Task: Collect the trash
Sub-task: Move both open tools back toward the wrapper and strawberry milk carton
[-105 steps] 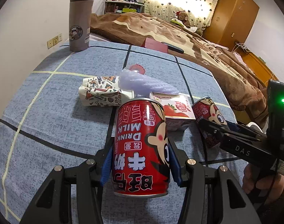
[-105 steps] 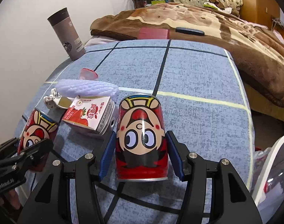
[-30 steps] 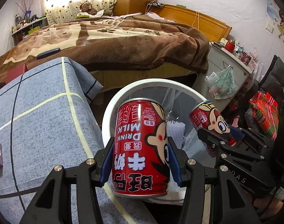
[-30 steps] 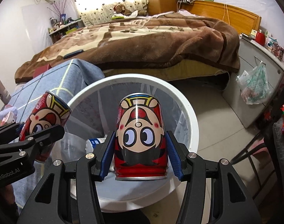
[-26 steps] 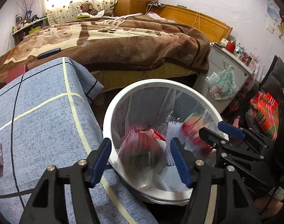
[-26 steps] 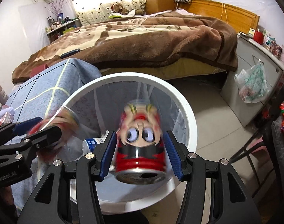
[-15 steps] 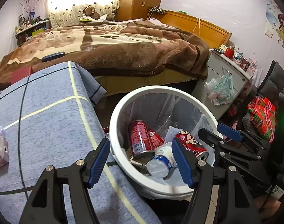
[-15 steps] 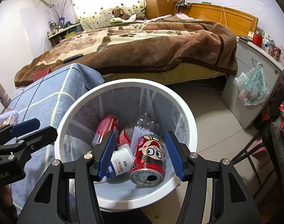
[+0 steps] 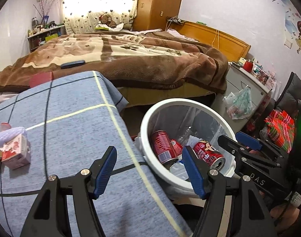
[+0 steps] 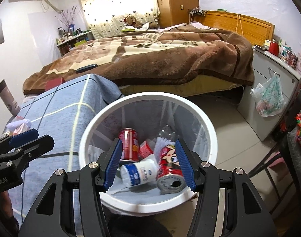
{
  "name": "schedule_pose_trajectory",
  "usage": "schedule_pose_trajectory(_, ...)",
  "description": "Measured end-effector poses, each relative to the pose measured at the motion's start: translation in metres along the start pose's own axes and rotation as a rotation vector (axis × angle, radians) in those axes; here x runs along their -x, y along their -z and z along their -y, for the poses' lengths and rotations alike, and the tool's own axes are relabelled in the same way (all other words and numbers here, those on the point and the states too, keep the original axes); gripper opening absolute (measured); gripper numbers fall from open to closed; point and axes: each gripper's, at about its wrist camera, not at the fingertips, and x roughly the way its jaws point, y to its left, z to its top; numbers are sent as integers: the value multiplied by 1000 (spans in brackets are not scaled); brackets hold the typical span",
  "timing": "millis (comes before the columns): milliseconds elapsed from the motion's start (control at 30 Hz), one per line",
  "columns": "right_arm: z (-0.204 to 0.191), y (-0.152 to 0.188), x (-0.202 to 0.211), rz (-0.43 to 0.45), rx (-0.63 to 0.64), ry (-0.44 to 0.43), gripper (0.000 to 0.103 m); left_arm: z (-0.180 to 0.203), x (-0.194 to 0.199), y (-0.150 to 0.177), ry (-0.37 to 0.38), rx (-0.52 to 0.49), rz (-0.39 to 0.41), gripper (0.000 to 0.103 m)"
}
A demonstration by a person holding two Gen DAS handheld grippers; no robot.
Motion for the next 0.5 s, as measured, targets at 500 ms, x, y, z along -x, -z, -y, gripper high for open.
schedule_pose_trajectory(500, -43, 6, 9, 26, 43, -63, 57, -50, 39, 17, -69, 72, 53, 70)
